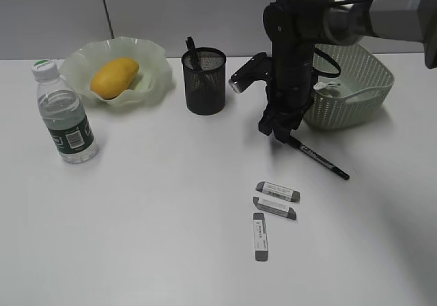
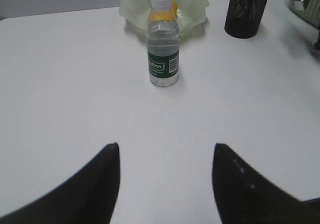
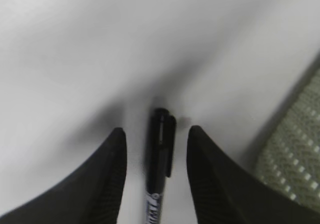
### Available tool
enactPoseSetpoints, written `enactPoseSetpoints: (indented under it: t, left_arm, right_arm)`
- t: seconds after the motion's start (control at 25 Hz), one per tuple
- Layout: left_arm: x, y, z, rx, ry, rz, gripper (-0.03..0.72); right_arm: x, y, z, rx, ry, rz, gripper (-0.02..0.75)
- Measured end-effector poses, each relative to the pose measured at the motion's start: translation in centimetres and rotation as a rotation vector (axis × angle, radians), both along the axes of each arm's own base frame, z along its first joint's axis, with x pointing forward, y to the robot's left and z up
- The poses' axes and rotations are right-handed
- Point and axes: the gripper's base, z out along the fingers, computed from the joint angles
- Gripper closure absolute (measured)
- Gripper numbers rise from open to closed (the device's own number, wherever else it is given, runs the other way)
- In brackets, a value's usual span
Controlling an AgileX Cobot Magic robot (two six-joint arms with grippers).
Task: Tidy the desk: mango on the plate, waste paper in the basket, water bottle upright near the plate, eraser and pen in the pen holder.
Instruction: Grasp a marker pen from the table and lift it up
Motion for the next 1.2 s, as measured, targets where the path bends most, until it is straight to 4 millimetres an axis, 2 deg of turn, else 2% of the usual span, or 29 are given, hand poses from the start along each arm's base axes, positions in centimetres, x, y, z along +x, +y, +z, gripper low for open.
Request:
enactPoseSetpoints:
  t: [0.16, 0.56, 0.68, 0.92, 1.04, 1.2]
  left_arm:
    - [0.0, 0.0, 0.0, 0.000, 0.000, 0.000, 0.242]
    - [0.0, 0.0, 0.0, 0.000, 0.000, 0.000, 0.242]
    - [0.0, 0.0, 0.0, 0.000, 0.000, 0.000, 0.242]
    - [0.0, 0.0, 0.0, 0.000, 0.000, 0.000, 0.242]
    - [0.0, 0.0, 0.0, 0.000, 0.000, 0.000, 0.242]
    - [0.0, 0.0, 0.0, 0.000, 0.000, 0.000, 0.242]
  right_arm:
    - [-0.2, 0.4, -0.4, 0.039, 0.029, -0.001, 0.406]
    - [0.3, -0.2, -0.2, -0.033, -0.011, -0.014, 0.406]
    - [1.0, 0.3, 0.8, 0.001, -0.041, -0.028, 0.406]
    - [2.3, 1.7, 4.1, 0.129, -0.104, -0.068, 0.385]
    - [2.3, 1.7, 5.2, 0.150, -0.109, -0.102, 0.373]
    - [2.1, 0.7, 6.6, 0.152, -0.076, -0.200, 0.372]
